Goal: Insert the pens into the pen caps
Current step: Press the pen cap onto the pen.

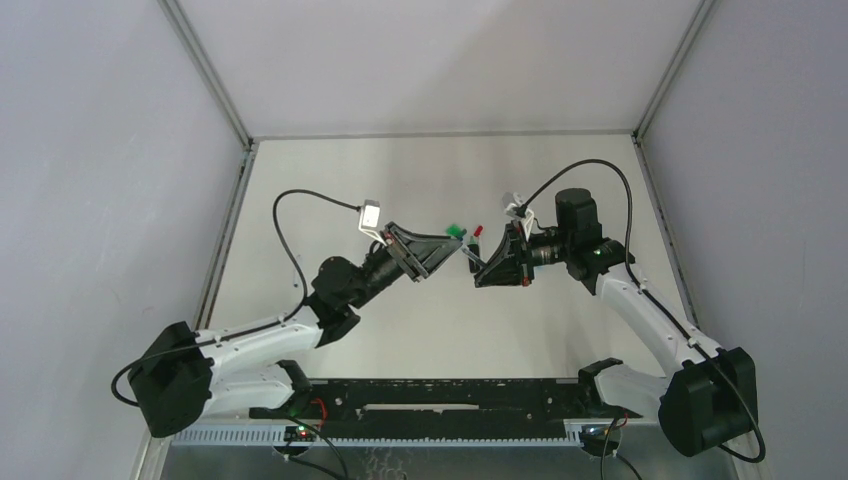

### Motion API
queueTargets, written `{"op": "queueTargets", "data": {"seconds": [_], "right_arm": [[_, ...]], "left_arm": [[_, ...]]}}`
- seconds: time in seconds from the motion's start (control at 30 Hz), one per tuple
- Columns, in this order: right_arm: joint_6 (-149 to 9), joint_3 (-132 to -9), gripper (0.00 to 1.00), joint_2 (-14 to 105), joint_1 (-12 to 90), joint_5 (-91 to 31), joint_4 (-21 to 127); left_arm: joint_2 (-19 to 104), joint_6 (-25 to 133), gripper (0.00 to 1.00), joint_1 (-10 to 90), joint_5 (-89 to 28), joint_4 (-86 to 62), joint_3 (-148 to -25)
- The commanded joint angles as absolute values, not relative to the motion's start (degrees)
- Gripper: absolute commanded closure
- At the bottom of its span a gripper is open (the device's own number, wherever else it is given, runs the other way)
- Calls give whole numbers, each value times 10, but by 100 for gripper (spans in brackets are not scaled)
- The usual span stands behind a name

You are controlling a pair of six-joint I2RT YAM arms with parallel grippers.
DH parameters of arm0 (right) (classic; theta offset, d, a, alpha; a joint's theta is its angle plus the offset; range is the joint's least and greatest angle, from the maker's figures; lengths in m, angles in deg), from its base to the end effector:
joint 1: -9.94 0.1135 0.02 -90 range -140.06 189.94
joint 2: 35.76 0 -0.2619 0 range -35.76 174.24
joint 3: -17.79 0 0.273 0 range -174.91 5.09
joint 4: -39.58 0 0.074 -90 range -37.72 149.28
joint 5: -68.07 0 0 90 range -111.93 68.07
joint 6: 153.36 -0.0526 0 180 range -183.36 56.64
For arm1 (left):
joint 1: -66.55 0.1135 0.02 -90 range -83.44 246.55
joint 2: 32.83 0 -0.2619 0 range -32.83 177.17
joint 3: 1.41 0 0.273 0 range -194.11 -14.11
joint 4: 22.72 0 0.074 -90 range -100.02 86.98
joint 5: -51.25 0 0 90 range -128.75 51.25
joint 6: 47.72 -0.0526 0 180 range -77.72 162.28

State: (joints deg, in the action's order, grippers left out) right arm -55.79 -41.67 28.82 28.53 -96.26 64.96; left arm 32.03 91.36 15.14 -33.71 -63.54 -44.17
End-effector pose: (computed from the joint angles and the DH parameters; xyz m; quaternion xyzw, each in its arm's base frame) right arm 0.2260 0.1295 0.2809 -0.4486 0.6061 0.5600 0.3432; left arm 0.1719 -0.2228 0.2884 0.0476 0.5813 -0.6406 0.4995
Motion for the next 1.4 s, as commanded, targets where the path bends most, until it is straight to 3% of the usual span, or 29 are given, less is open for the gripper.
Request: {"op": "queueTargets", "data": {"seconds": [0.0, 0.1, 0.13, 0.53, 0.67, 0.83, 1.07, 1.2, 1.37], "right_arm": [[-551, -436, 100, 287, 289, -955, 649], [-548, -436, 100, 285, 291, -948, 650], [-551, -436, 100, 284, 292, -941, 649], [-554, -440, 100, 250, 299, -747, 633], [-638, -432, 100, 252, 280, -795, 584], [-753, -397, 100, 253, 247, -889, 454], [-584, -425, 100, 242, 262, -856, 609], [-494, -426, 100, 252, 269, -848, 673], [-454, -440, 100, 273, 268, -842, 712]], "left_arm": [[328, 914, 78, 148, -339, -642, -470], [334, 920, 98, 148, -334, -623, -478], [337, 926, 100, 147, -331, -612, -482], [439, 1078, 100, 108, -225, -579, -496], [448, 989, 100, 47, -199, -454, -560], [507, 1092, 100, 18, -127, -618, -515], [455, 1049, 100, 42, -187, -582, -476], [392, 1003, 83, 89, -246, -545, -471], [287, 909, 38, 123, -356, -459, -479]]}}
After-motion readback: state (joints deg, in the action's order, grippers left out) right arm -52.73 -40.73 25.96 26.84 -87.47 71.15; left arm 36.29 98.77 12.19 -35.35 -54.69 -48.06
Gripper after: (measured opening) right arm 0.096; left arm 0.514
